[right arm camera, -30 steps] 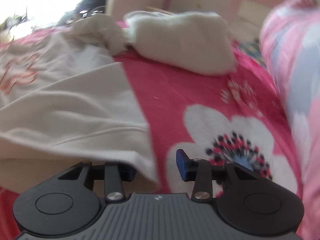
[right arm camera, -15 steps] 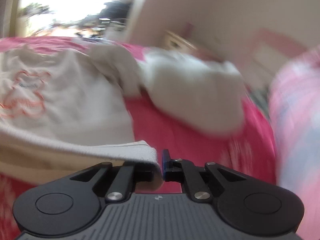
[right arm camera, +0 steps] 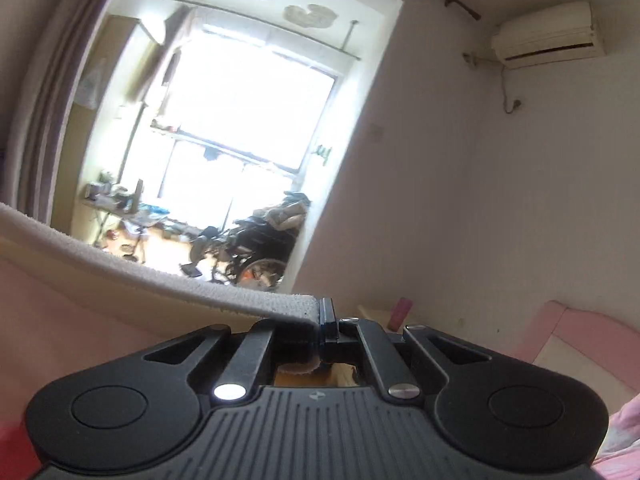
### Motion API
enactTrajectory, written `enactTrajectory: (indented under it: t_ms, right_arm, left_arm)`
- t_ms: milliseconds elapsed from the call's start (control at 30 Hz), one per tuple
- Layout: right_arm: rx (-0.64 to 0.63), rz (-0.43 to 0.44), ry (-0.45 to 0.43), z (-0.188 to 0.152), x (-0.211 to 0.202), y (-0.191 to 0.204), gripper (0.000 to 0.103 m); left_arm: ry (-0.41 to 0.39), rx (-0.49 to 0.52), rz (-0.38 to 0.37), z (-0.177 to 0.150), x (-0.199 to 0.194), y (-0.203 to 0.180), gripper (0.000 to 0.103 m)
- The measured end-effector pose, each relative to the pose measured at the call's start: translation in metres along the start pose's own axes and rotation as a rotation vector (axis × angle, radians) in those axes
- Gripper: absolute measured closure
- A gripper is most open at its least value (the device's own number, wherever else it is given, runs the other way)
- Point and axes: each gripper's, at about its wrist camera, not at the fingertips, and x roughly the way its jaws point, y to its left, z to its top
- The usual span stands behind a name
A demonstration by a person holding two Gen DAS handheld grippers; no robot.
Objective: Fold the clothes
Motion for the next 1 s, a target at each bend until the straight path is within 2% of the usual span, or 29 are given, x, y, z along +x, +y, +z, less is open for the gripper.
enactTrajectory:
  t_ms: [67, 133, 200, 267, 367, 433, 533, 700, 867, 1000]
  right_arm:
    - [-0.016, 0.029, 0.053, -0.038, -0.019, 0.004, 0.102]
    - [-0.033, 0.064, 0.132, -0.086, -0.037, 0.015, 0.102]
    - [-0.05, 0.096, 0.219, -0.138, -0.054, 0.029, 0.102]
    - [-0.056, 0.139, 0.341, -0.197, -0.07, 0.046, 0.102]
    - [-0.069, 0.144, 0.401, -0.223, -0.079, 0.053, 0.102]
    - [-0.077, 0.144, 0.433, -0.237, -0.084, 0.056, 0.102]
    - [-0.089, 0.143, 0.482, -0.257, -0.091, 0.061, 0.102]
    - [-0.109, 0.141, 0.562, -0.291, -0.104, 0.069, 0.102]
    - [-0.129, 0.139, 0.643, -0.325, -0.117, 0.077, 0.102]
    - [-0.174, 0.15, 0.718, -0.371, -0.107, 0.093, 0.102]
  left_arm:
    - [0.042, 0.097, -0.08, -0.041, -0.022, -0.014, 0.097]
    - [0.112, 0.192, -0.193, -0.095, -0.04, -0.032, 0.097]
    - [0.219, 0.279, -0.312, -0.153, -0.052, -0.05, 0.098]
    - [0.35, 0.302, -0.414, -0.21, -0.058, -0.064, 0.098]
    - [0.514, 0.302, -0.531, -0.282, -0.06, -0.082, 0.098]
    - [0.564, 0.306, -0.593, -0.314, -0.06, -0.096, 0.098]
    - [0.589, 0.348, -0.699, -0.333, -0.065, -0.112, 0.098]
    - [0.571, 0.42, -0.801, -0.322, -0.069, -0.11, 0.099]
    - [0.604, 0.426, -0.859, -0.338, -0.067, -0.114, 0.099]
    - [0.632, 0.432, -0.851, -0.363, -0.063, -0.124, 0.098]
